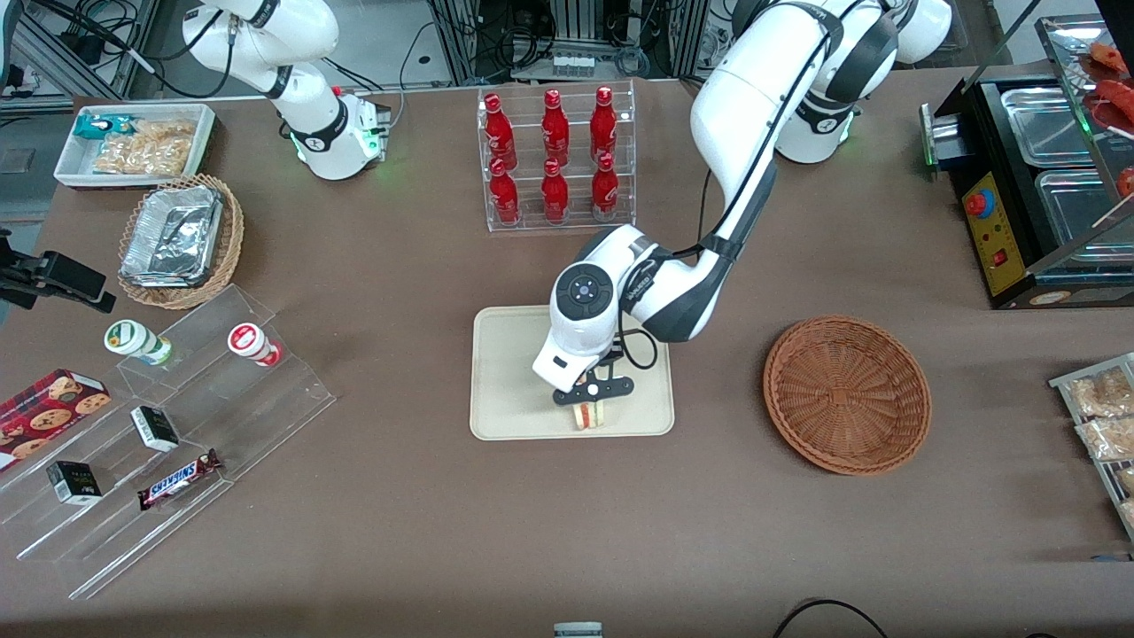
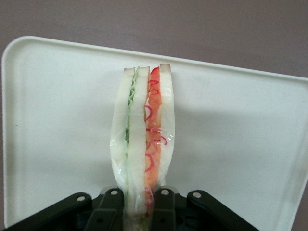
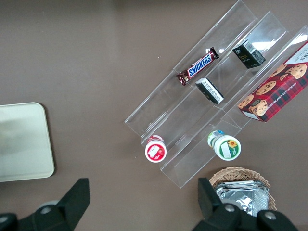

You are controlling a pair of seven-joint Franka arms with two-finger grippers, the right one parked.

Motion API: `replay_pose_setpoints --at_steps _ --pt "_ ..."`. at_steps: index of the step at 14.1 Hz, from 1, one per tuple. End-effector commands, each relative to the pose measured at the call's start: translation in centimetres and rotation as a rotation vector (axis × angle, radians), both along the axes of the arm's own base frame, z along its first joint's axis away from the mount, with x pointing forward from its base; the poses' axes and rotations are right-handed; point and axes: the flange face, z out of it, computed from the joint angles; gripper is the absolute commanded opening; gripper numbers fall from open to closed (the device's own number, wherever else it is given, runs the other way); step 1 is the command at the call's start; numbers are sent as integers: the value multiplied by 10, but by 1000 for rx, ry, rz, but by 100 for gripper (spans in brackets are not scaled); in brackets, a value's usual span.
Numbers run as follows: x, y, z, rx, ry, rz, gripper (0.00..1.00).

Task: Place sandwich from basket to tray
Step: 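Lower the sandwich onto the tray and open the left gripper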

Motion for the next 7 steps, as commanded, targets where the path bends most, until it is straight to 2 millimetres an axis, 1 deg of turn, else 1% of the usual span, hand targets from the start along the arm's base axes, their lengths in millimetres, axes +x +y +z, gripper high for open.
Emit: replay_pose_setpoints --at_steps 1,3,5,6,7 --pt "-6 -14 6 -19 -8 -6 3" --pt "-9 -16 2 -17 0 -18 3" --pt "-18 -15 -7 -4 20 -29 3" --pt "-24 -18 -9 -4 32 -39 3" --pt "-26 -18 -12 -1 37 -45 4"
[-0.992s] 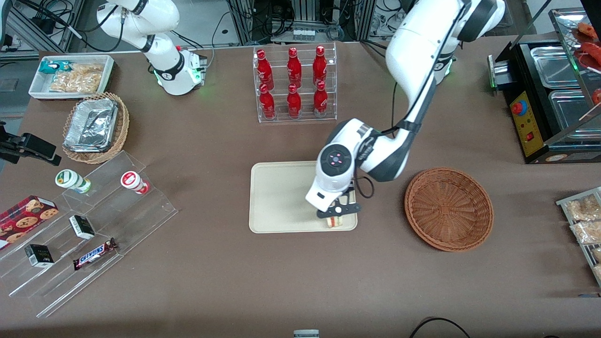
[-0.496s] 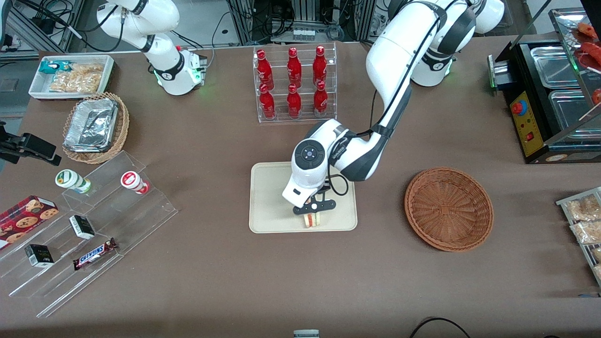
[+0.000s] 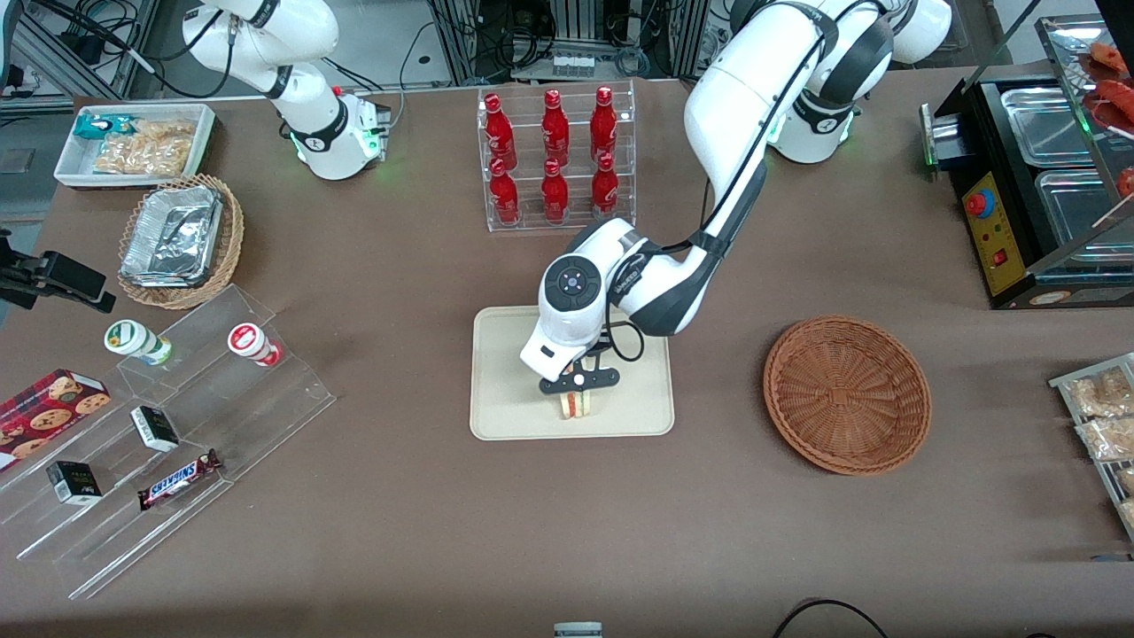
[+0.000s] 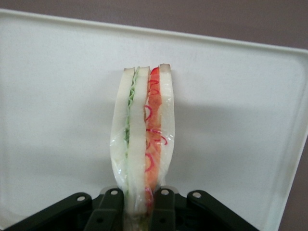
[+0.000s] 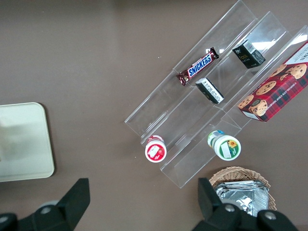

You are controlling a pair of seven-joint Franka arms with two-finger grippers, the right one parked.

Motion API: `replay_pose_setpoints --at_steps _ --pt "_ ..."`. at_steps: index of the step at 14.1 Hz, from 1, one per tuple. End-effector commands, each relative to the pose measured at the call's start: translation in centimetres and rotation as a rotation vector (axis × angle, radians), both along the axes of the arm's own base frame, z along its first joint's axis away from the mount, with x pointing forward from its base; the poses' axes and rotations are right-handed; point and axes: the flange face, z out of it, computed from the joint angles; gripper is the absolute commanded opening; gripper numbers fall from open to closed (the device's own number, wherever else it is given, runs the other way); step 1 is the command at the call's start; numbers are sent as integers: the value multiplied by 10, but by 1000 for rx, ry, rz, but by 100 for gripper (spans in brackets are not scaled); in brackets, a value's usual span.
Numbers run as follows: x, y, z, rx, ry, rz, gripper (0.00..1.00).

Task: Place sandwich from basket to tray
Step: 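Lower the sandwich onto the tray and open the left gripper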

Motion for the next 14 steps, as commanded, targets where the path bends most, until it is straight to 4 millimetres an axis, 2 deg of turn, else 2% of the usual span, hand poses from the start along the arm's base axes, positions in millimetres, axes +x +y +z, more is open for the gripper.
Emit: replay_pose_setpoints --at_steps 1,3,4,5,6,8,10,14 --pt "-12 -6 -8 9 14 -24 4" --pt "-14 -8 -11 -6 7 -23 7" --pt "-13 -8 -12 -11 5 -21 18" --pt "-10 -5 -10 -22 14 -11 51" --pt "-10 -6 -6 -35 18 -7 100" --pt "-7 -6 7 -42 9 -2 100" --pt "-7 -7 32 -51 -24 -15 100" --pt "-5 9 101 -27 -34 3 100"
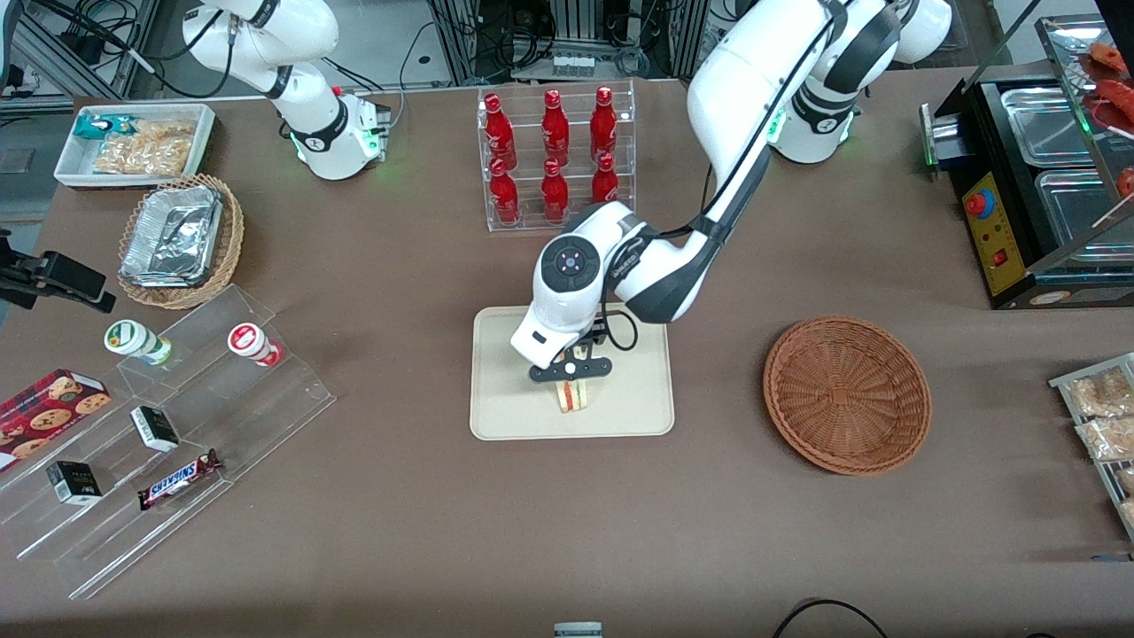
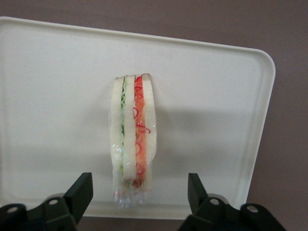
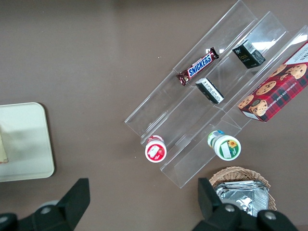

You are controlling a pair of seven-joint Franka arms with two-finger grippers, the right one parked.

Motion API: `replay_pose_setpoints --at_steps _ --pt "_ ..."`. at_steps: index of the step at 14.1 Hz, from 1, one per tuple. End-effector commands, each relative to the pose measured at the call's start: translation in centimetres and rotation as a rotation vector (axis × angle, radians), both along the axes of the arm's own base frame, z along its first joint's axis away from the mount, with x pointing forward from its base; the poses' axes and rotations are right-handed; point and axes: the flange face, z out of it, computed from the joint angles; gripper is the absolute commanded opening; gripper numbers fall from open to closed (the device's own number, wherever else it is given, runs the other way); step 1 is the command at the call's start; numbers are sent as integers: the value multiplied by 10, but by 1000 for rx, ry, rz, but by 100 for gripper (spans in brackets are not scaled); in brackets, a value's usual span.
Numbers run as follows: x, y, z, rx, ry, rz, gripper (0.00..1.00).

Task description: Place sandwich from basket to tray

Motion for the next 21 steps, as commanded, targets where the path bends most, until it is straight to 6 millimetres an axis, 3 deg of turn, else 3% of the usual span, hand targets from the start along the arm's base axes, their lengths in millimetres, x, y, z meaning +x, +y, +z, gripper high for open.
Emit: replay_pose_setpoints --at_steps 1,3,5,9,15,20,21 --pt "5 23 57 29 -27 9 100" --pt "11 42 78 79 -57 32 100" --pt "9 66 87 162 10 76 100" --pt "27 119 93 211 20 144 100" --pt "41 231 105 141 119 69 100" --pt "37 319 142 132 167 23 100" --pt "32 328 154 125 180 1 100"
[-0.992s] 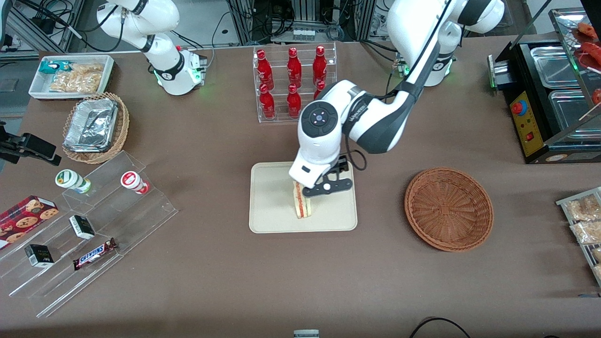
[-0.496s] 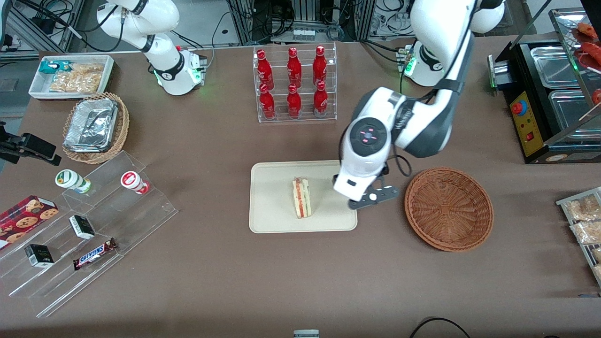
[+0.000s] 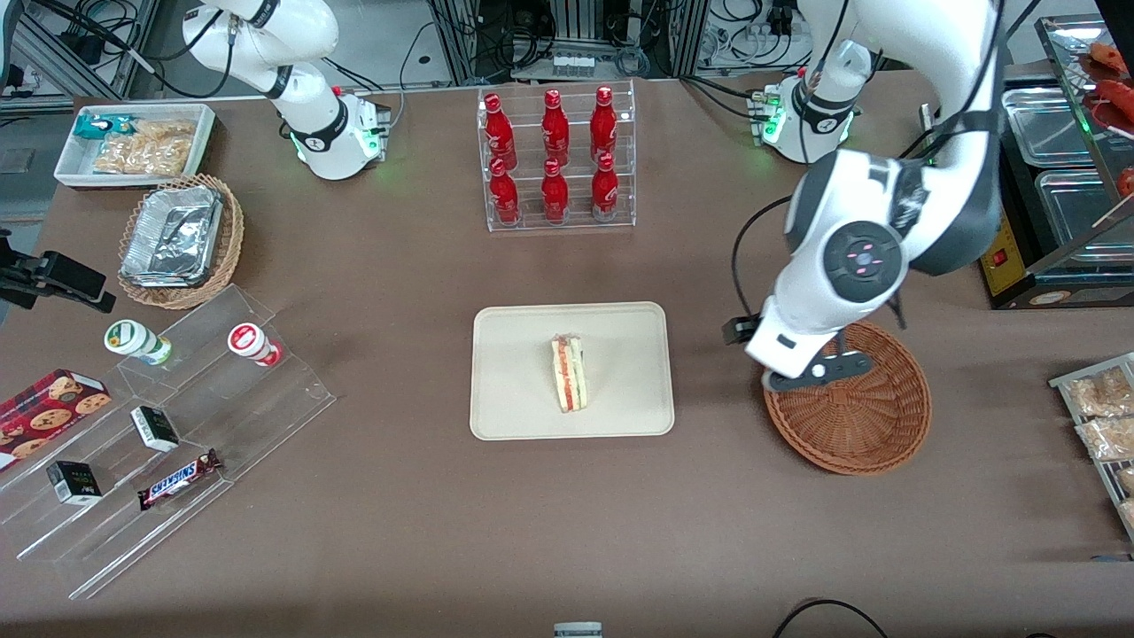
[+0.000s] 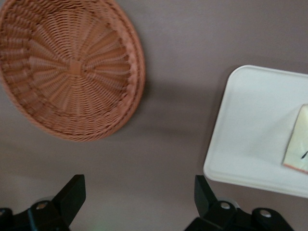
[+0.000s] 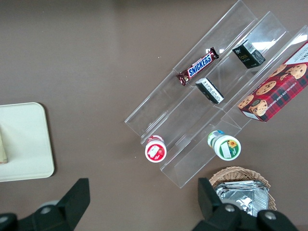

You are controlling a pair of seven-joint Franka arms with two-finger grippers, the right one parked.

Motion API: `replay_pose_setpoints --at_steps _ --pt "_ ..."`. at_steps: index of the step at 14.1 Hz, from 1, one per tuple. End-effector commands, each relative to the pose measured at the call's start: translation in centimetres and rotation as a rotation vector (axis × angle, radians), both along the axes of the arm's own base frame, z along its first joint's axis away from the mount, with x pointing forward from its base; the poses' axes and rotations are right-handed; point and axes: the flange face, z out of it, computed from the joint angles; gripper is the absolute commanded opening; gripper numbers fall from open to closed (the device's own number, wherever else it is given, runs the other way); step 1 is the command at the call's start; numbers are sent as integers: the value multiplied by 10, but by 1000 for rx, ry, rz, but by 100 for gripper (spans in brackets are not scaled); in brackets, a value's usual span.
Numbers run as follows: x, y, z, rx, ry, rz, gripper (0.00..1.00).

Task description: Place sandwich from basket to tray

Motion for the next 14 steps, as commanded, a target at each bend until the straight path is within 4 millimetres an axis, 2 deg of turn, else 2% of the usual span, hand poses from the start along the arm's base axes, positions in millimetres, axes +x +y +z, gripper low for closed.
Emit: replay_pose_setpoints --at_steps 1,2,3,4,5,6,7,8,9,10,14 --pt "-21 25 33 -31 36 -47 100" --pt "-24 30 44 -29 23 -49 100" --pt "-17 62 52 -11 10 -10 100" --pt "-18 75 60 -3 10 -5 100" --pt "-22 74 68 11 3 -30 100" --pt "-22 91 76 25 -8 -13 100" --pt "-27 88 87 21 -20 -29 100" --pt "-28 102 95 12 -30 -20 100" --pt "-33 105 104 5 -32 -49 100" --pt "-35 116 110 0 -30 -55 100" --pt "-46 130 133 64 -64 -72 100"
